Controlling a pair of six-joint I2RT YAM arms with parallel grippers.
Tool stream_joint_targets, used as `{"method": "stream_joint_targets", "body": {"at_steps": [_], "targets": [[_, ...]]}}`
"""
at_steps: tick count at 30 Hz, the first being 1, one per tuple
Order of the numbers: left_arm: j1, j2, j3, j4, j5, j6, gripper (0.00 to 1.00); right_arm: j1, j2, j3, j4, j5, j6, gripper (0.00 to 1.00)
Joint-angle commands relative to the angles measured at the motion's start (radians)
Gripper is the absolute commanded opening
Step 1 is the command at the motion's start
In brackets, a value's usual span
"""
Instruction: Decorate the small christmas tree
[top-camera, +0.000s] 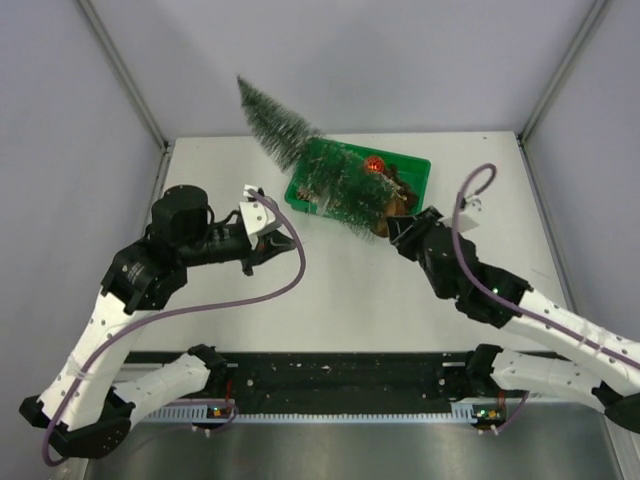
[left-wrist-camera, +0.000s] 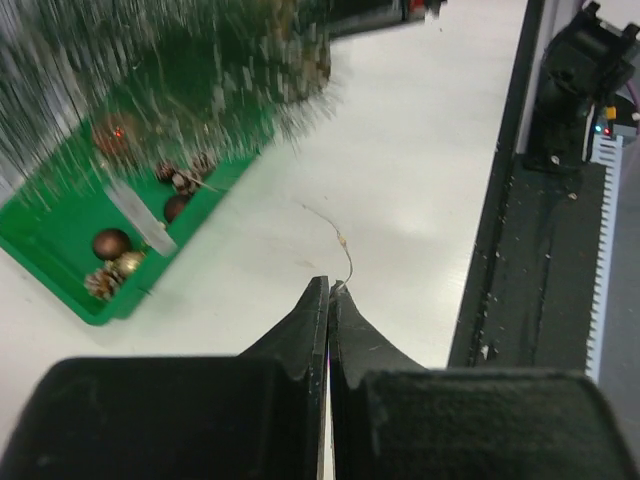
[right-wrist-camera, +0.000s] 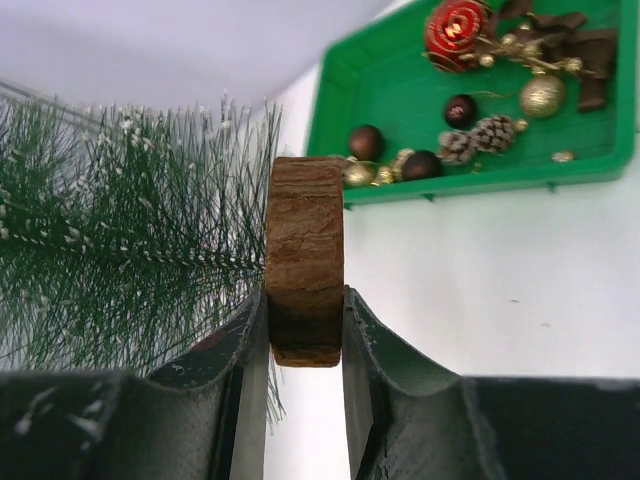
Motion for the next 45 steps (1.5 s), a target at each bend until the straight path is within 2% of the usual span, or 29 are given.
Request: {"method": "stream_joint_targets", "body": {"at_steps": [1,6,11,15,20,23,27,34,40,45], "targets": [[-0.002,-0.074,-0.091,0.067,0.004,-0.074,0.0,-0.032,-0.179,-0.168,0.447,-0.115,0.078,0.0],[-0.001,-0.12,-0.137,0.134,-0.103,-0.131,0.0,-0.041,-0.263,-0.349,0.832,-0.318,-0.011,0.0],[0.031,-0.134,-0.155,0.194,-0.316,-0.267,0.0,-0.043,-0.308,-0.436,0.992,-0.431,-0.04,0.0],[0.077,-0.143,-0.171,0.207,-0.411,-0.317,0.0,-0.044,-0.406,-0.464,0.994,-0.471,-0.103,0.0],[0.145,-0.136,-0.192,0.254,-0.396,-0.286,0.0,-0.044,-0.47,-0.371,0.834,-0.638,-0.253,0.0],[0.211,-0.103,-0.143,0.277,-0.266,-0.266,0.0,-0.044,-0.473,-0.282,0.672,-0.736,-0.344,0.0],[0.315,-0.031,-0.001,0.255,0.075,-0.237,0.0,-0.043,-0.496,-0.196,0.45,-0.786,-0.442,0.0],[0.332,0.085,0.249,0.123,0.301,-0.122,0.0,-0.044,-0.464,-0.004,0.046,-0.798,-0.629,0.0],[0.332,0.118,0.339,0.076,0.311,0.011,0.0,-0.043,-0.274,0.126,-0.198,-0.666,-0.711,0.0],[0.331,0.107,0.357,0.043,0.297,0.128,0.01,0.043,-0.142,0.2,-0.238,-0.371,-0.715,0.0]]}}
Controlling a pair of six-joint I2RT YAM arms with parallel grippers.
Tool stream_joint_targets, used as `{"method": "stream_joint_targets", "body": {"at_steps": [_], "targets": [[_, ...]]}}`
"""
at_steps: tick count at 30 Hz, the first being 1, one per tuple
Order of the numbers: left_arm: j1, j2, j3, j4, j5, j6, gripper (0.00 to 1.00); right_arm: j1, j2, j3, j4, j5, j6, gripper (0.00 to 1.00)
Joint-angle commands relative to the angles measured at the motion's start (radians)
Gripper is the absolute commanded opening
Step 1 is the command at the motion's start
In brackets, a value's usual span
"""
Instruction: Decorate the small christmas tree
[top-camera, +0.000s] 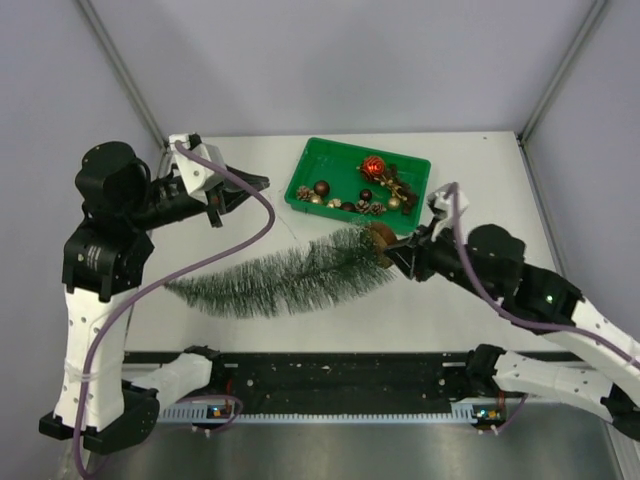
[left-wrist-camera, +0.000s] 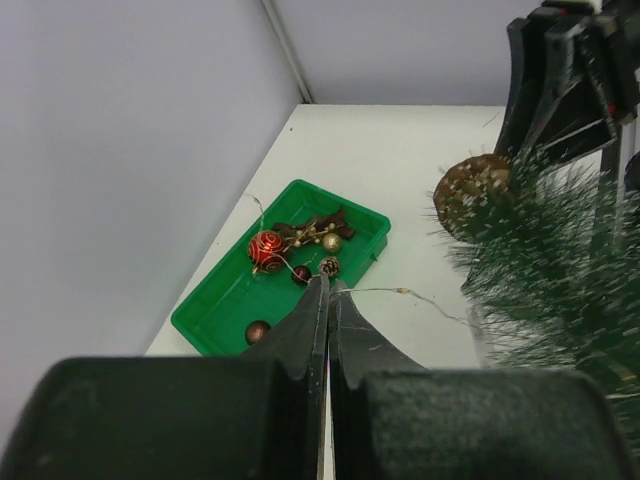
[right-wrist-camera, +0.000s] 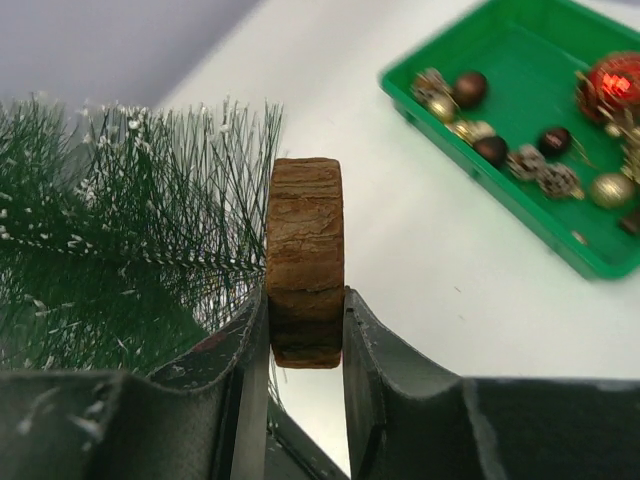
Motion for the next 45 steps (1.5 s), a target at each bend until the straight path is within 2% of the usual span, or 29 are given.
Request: {"method": "stream_joint_targets", "body": {"at_steps": [1,4,7,10,15,19,23,27,30,33,37,42,45], "targets": [[0.004,-0.014,0.021,-0.034,0.003,0.147,0.01,0.095,0.11,0.1,-0.092,0.333,-0.029,0.0],[0.002,-0.03,0.011,-0.057,-0.032,0.222,0.01,0.182,0.198,0.175,-0.164,0.577,0.011,0.0],[0.001,-0.05,-0.02,-0.065,-0.068,0.259,0.0,0.202,0.259,0.238,-0.225,0.709,0.101,0.0],[-0.008,-0.086,-0.074,-0.063,-0.094,0.281,0.0,0.202,0.244,0.251,-0.232,0.775,0.231,0.0],[-0.022,-0.171,-0.207,-0.001,-0.117,0.232,0.01,0.202,0.221,0.255,-0.241,0.869,0.415,0.0],[-0.027,-0.248,-0.319,0.064,-0.164,0.181,0.04,0.202,0.186,0.212,-0.186,0.919,0.497,0.0],[-0.028,-0.307,-0.417,0.079,-0.233,0.15,0.05,0.202,0.086,0.128,-0.036,0.915,0.482,0.0],[-0.027,-0.367,-0.528,0.165,-0.333,0.08,0.06,0.202,-0.006,0.022,0.15,0.857,0.404,0.0],[-0.028,-0.375,-0.566,0.187,-0.371,0.057,0.11,0.204,-0.058,-0.039,0.233,0.815,0.368,0.0],[-0.028,-0.375,-0.577,0.208,-0.411,0.038,0.11,0.202,-0.098,-0.078,0.249,0.797,0.367,0.0],[-0.028,-0.392,-0.612,0.299,-0.45,0.006,0.17,0.202,-0.153,-0.136,0.267,0.757,0.374,0.0],[-0.028,-0.386,-0.62,0.423,-0.54,-0.12,0.16,0.202,-0.234,-0.196,0.247,0.642,0.35,0.0],[-0.027,-0.355,-0.577,0.405,-0.482,-0.199,0.13,0.202,-0.317,-0.246,0.215,0.603,0.368,0.0]]}}
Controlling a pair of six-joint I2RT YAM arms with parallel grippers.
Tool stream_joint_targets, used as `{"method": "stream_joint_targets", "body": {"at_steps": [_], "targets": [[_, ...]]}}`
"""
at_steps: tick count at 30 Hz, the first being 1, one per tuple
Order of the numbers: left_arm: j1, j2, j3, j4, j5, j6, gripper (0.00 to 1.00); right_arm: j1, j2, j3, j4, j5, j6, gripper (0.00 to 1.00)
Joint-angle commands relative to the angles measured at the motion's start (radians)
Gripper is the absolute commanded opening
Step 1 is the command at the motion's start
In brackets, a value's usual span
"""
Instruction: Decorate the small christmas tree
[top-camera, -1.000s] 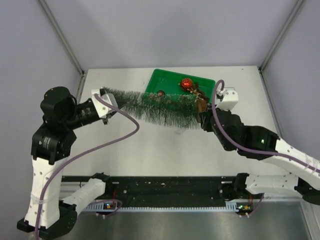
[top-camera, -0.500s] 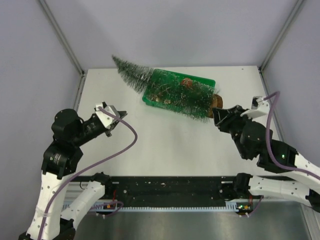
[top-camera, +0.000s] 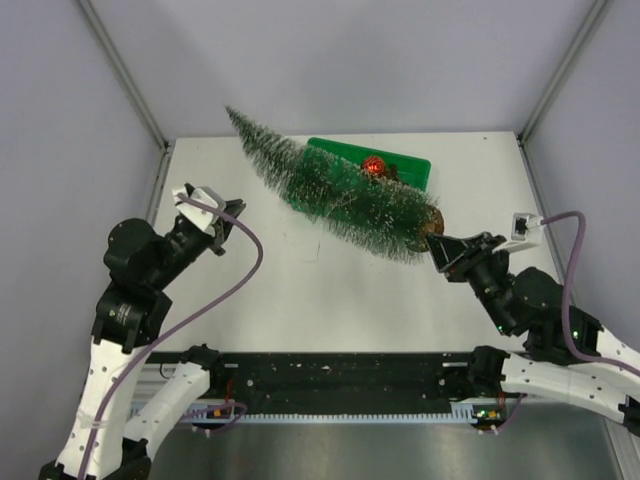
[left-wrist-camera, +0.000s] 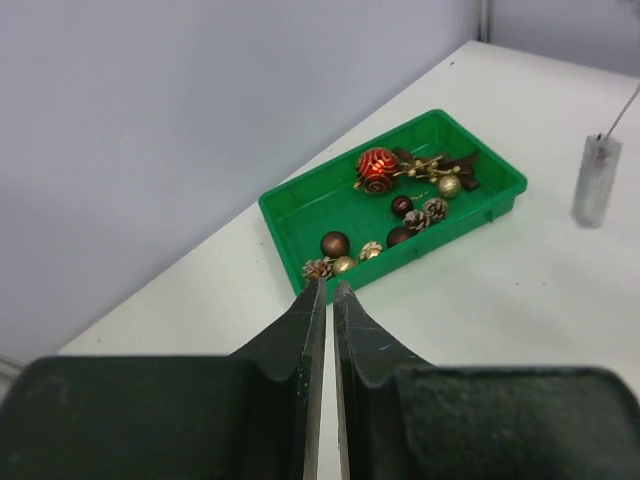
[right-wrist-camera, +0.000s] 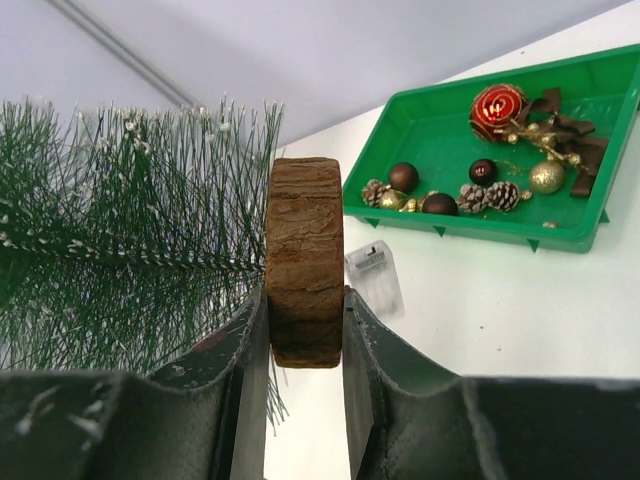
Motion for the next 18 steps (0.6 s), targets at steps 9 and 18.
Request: {"method": "stream_joint_targets", "body": {"at_steps": [9,18], "targets": [[-0.002,0.046,0.124,0.048,0.448,-0.268,0.64,0.007,-0.174,-0.049,-0.114,-0.052,0.034,0.0],[0.0,0.049,0.177,0.063,0.36,-0.351,0.76,0.007,-0.019,-0.032,-0.076,-0.021,0.003,0.0]]}}
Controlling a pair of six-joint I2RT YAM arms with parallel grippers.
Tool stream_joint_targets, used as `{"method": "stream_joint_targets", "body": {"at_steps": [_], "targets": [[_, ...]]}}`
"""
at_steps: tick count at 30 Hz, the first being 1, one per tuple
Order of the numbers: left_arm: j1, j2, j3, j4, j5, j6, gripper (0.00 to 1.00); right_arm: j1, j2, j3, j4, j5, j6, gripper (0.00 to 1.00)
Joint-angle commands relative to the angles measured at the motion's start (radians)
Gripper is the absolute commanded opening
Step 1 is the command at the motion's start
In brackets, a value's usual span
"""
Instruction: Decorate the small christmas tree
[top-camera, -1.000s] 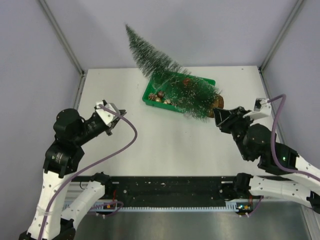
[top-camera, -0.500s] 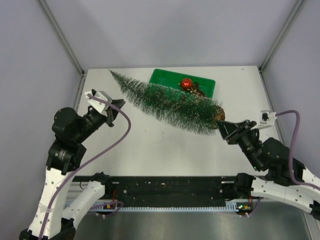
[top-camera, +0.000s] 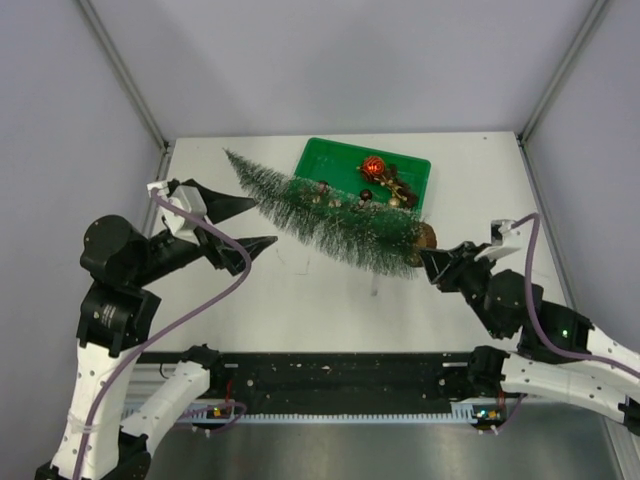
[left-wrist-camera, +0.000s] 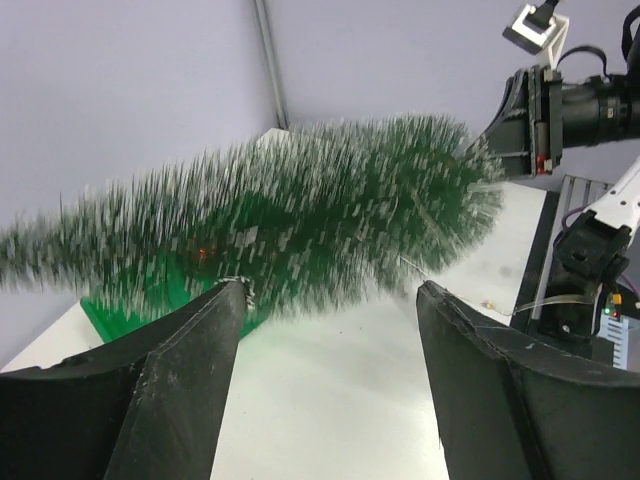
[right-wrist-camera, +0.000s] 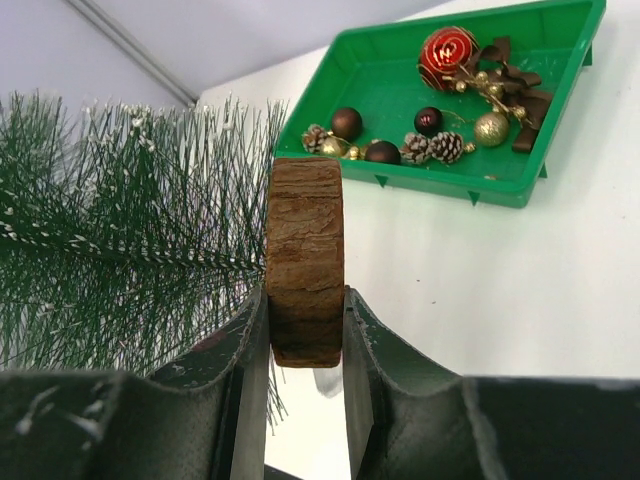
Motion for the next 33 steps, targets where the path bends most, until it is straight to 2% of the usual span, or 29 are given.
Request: {"method": "stream_joint_targets", "body": {"at_steps": [1,8,14,17,20,24,25,26,29,33], "targets": [[0.0,-0.001,0.022,0.039,-0.069,-0.071,0.76,0.009,0.035,0.022,0.102,0.007,0.001,0.0],[0.0,-0.018,-0.032,0.005,-0.158,-0.001,0.75,0.009,0.089,-0.076,0.251,-0.068,0.073,0.0],[0.0,-0.066,-0.101,-0.056,-0.389,0.122,0.71,0.007,0.123,-0.181,0.444,-0.085,0.14,0.0],[0.0,-0.087,-0.133,-0.082,-0.48,0.182,0.69,0.007,0.127,-0.19,0.469,-0.03,0.159,0.0],[0.0,-0.122,-0.141,-0.092,-0.464,0.211,0.7,0.007,0.147,-0.167,0.445,0.051,0.134,0.0],[0.0,-0.129,-0.108,-0.105,-0.442,0.238,0.77,0.007,0.176,-0.118,0.387,0.177,0.094,0.0],[0.0,-0.124,-0.097,-0.11,-0.442,0.254,0.92,0.009,0.181,-0.107,0.382,0.203,0.078,0.0],[0.0,-0.121,-0.081,-0.116,-0.442,0.274,0.99,0.007,0.184,-0.098,0.383,0.214,0.064,0.0],[0.0,-0.121,-0.048,-0.116,-0.418,0.3,0.99,0.009,0.193,-0.083,0.394,0.241,0.03,0.0],[0.0,-0.148,0.004,-0.075,-0.22,0.249,0.99,0.007,0.218,-0.07,0.397,0.258,0.015,0.0]]}}
